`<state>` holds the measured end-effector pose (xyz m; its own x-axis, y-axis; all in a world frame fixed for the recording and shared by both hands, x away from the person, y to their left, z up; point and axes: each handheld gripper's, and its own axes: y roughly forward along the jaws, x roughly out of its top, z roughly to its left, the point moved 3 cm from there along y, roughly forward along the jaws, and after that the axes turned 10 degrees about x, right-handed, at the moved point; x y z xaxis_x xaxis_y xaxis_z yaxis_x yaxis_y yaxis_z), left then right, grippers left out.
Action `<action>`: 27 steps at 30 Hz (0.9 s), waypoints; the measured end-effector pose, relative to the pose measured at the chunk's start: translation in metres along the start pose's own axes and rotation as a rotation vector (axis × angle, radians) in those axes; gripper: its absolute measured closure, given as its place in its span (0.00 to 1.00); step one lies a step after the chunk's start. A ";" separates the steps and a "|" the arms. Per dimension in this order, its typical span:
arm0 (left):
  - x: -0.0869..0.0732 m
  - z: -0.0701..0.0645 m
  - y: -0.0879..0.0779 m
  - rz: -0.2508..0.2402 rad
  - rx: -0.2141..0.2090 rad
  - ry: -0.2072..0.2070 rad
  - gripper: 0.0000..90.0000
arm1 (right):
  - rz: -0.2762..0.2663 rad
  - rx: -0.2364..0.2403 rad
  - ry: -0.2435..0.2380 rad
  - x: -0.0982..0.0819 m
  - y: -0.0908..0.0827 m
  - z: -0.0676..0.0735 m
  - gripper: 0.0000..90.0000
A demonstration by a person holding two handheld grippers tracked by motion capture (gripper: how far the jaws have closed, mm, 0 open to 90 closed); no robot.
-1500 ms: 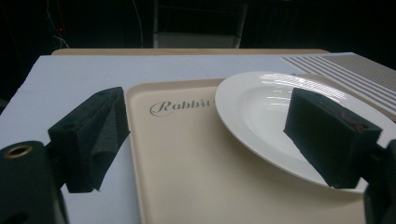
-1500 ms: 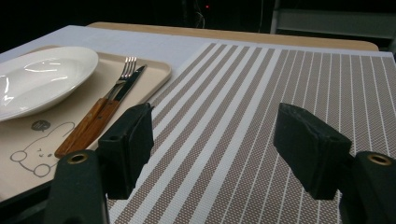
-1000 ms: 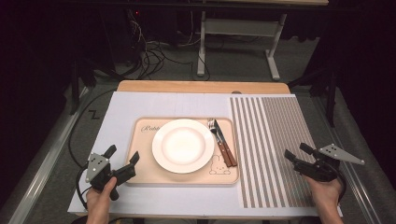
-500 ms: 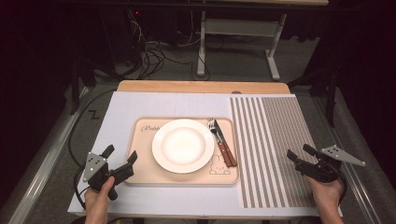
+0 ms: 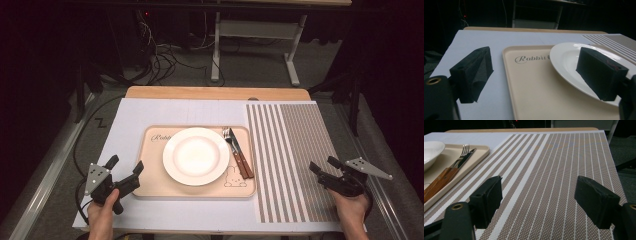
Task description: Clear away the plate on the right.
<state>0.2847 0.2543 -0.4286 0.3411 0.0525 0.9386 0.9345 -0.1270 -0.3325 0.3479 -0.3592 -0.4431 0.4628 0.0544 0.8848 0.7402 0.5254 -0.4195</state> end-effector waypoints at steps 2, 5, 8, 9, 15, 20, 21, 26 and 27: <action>0.000 0.002 -0.001 -0.002 0.005 -0.005 0.16 | 0.001 0.002 0.000 -0.001 0.000 0.000 0.26; 0.000 0.006 -0.001 -0.002 0.014 -0.014 0.16 | 0.007 0.003 0.000 -0.004 -0.001 -0.001 0.26; 0.000 0.008 -0.001 -0.003 0.017 -0.019 0.16 | 0.009 0.002 -0.001 -0.007 -0.002 -0.001 0.25; 0.000 0.009 -0.001 -0.002 0.017 -0.022 0.16 | 0.010 0.001 0.000 -0.008 -0.002 -0.001 0.24; 0.000 0.011 0.000 0.004 0.011 -0.034 0.16 | -0.010 0.008 -0.015 -0.012 -0.008 0.002 0.24; -0.001 0.010 0.001 0.013 0.007 -0.033 0.16 | -0.031 0.015 -0.020 -0.013 -0.011 0.002 0.23; -0.002 0.010 0.002 0.015 0.005 -0.033 0.16 | -0.031 0.014 -0.020 -0.013 -0.011 0.002 0.23; -0.002 0.009 0.003 0.019 0.002 -0.031 0.16 | -0.032 0.017 -0.017 -0.013 -0.010 0.002 0.23; -0.002 0.009 0.003 0.019 0.001 -0.032 0.16 | -0.033 0.016 -0.017 -0.013 -0.010 0.001 0.23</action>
<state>0.2873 0.2629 -0.4325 0.3615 0.0822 0.9287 0.9281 -0.1273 -0.3500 0.3333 -0.3642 -0.4502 0.4296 0.0508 0.9016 0.7472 0.5408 -0.3864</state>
